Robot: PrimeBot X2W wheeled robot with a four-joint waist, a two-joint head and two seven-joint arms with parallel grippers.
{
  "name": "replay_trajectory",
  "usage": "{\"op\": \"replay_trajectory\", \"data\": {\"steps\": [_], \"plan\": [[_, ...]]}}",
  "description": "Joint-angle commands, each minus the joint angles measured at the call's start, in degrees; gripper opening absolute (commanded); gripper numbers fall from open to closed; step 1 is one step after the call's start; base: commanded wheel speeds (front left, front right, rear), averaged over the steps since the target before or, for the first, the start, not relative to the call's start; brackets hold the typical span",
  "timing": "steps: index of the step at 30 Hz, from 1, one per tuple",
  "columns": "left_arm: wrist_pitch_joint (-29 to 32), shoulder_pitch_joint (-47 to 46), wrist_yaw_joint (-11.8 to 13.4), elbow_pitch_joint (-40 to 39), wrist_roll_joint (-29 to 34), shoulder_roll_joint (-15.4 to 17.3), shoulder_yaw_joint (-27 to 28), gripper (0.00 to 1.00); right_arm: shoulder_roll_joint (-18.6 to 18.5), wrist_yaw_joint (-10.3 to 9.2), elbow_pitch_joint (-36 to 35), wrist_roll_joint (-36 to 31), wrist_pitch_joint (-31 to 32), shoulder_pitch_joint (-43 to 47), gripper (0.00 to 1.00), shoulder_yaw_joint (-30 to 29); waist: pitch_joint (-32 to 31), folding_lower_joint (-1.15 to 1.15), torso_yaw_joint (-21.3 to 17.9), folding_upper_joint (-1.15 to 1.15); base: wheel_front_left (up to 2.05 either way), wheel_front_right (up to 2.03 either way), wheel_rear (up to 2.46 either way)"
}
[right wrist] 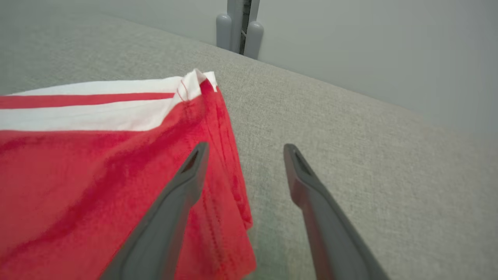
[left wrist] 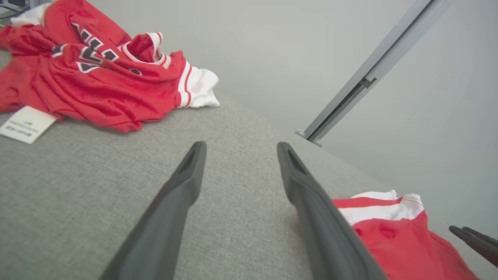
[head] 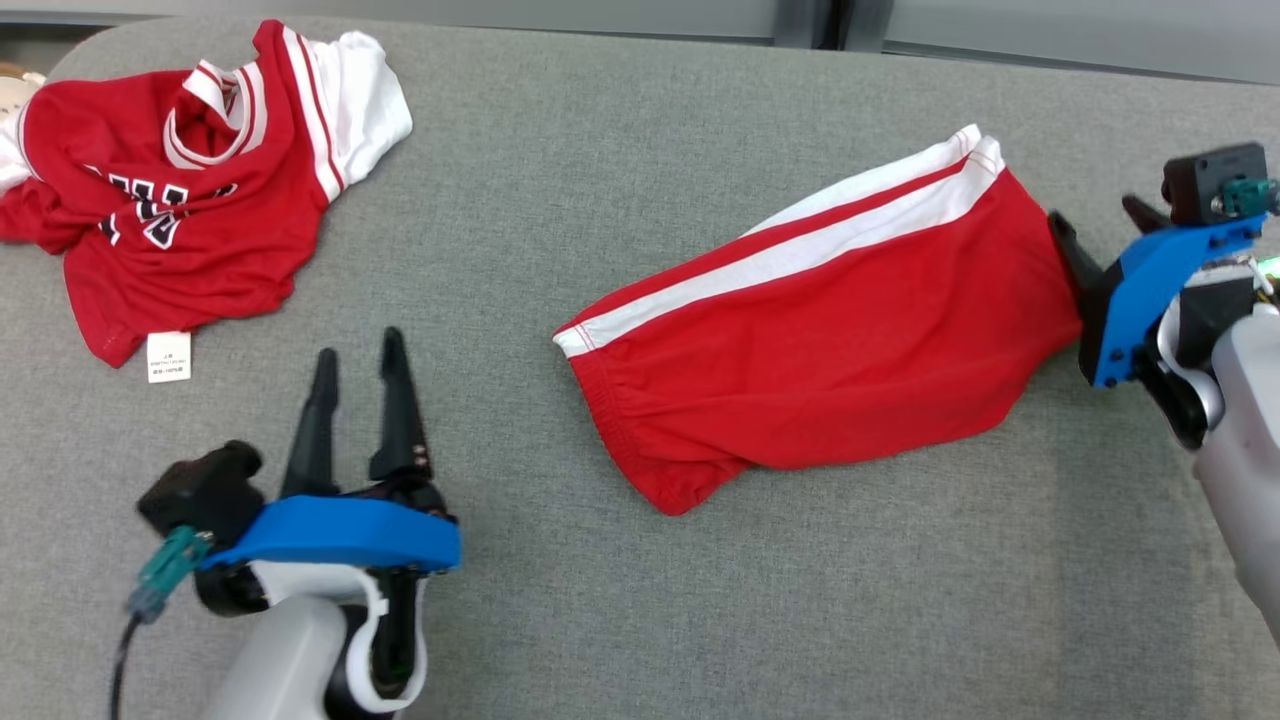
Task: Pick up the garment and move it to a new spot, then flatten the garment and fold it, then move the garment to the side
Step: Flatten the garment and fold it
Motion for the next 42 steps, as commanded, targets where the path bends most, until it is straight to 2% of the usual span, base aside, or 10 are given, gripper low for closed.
{"op": "replay_trajectory", "data": {"steps": [1,11,13,14,23,30,38,42], "plan": [[-0.3,1.4,0.3,-0.9,0.7,0.6,1.5,1.0,-0.6,0.0,0.1,1.7,1.5,1.1,1.0,0.8,0.0,0.01,0.2,0.0,0.0,0.0,0.0],[-0.3,3.6,0.5,-4.1,1.5,0.1,7.6,1.0,-2.1,0.0,-0.7,9.0,8.2,3.3,1.0,3.5,1.9,0.01,2.1,0.0,0.0,0.0,0.0],[-0.3,3.7,0.2,-4.2,1.8,0.1,8.0,1.0,-2.0,0.01,-0.8,9.9,8.9,3.6,0.46,3.9,2.1,0.01,2.3,0.0,0.0,0.0,0.0],[-0.3,3.8,0.2,-4.2,2.1,0.0,8.1,1.0,-2.0,0.01,-0.8,10.4,9.0,3.7,0.0,4.1,2.1,0.01,2.4,0.0,0.0,0.0,0.0],[-0.3,2.6,-0.4,-4.6,6.4,1.2,8.1,1.0,-3.2,-0.01,-4.8,13.3,2.9,3.8,0.0,2.6,1.1,0.01,0.3,0.0,0.0,0.0,0.0],[-0.3,2.0,-1.3,-2.8,9.3,2.2,7.1,1.0,-2.6,0.0,-9.9,15.7,-3.4,12.2,0.0,-1.7,-2.1,0.01,-3.6,0.0,0.0,0.0,0.0],[-0.3,2.8,-2.1,0.7,11.9,2.2,5.1,1.0,2.5,0.0,-15.2,13.9,-10.1,27.3,0.0,-10.8,-5.8,0.01,-8.5,0.0,0.0,0.0,0.0],[-0.3,3.5,-2.6,2.2,12.8,1.6,3.9,1.0,5.8,0.0,-17.9,11.7,-10.8,31.8,0.0,-15.0,-7.1,0.01,-9.8,0.0,0.0,0.0,0.0]]}}
